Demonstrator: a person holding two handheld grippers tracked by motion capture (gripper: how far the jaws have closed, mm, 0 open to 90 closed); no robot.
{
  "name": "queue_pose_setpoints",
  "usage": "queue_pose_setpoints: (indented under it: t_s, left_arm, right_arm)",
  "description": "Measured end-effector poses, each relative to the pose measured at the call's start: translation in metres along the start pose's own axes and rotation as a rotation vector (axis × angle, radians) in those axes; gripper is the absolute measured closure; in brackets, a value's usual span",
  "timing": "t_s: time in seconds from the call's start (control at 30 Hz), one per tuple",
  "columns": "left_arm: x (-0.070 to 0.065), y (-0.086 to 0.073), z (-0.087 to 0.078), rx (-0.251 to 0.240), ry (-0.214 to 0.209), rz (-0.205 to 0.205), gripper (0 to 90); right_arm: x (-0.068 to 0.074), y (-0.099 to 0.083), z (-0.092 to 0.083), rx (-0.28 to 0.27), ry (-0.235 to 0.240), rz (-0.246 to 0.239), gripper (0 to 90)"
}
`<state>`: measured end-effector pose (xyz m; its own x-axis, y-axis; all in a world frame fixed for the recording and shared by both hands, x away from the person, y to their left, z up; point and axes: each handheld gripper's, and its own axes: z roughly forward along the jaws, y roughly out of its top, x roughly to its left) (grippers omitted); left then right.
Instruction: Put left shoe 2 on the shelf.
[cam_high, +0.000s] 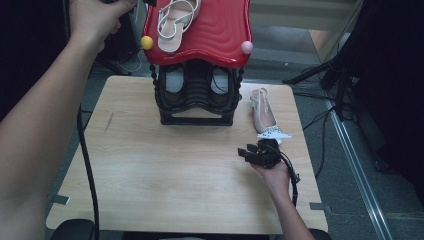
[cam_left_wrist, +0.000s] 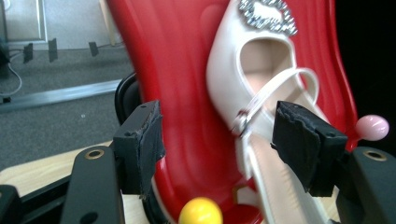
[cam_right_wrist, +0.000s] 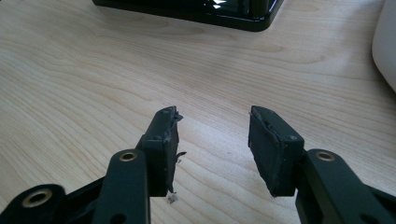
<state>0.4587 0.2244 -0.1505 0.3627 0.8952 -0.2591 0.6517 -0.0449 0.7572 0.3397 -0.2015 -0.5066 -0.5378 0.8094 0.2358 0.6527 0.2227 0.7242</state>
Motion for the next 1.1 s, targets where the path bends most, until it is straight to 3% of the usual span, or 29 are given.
queue_pose_setpoints:
  t_s: [0.43,0.6,0.73,0.83,1.1]
  left_arm:
    - [0.024,-0.031,-0.004,0.025,0.002,0.013,34.5]
    - [0.034,-0.045,-0.004,0.030,-0.004,0.011,34.8]
    - [0.045,-0.061,0.001,0.039,-0.019,0.001,34.8]
    - [0.051,-0.071,0.007,0.056,0.010,0.009,34.9]
    - [0.062,-0.099,0.016,0.064,-0.013,-0.001,35.0]
  right_arm:
    - [-0.004,0.000,-0.002,0.000,-0.011,0.026,56.1]
    - [-0.007,0.001,-0.003,0.014,0.002,0.063,58.9]
    - [-0.008,0.003,-0.004,0.005,-0.015,0.067,61.2]
    - [-0.009,0.003,-0.006,-0.008,-0.026,0.060,62.4]
    - [-0.011,0.003,-0.005,-0.002,-0.043,0.041,67.8]
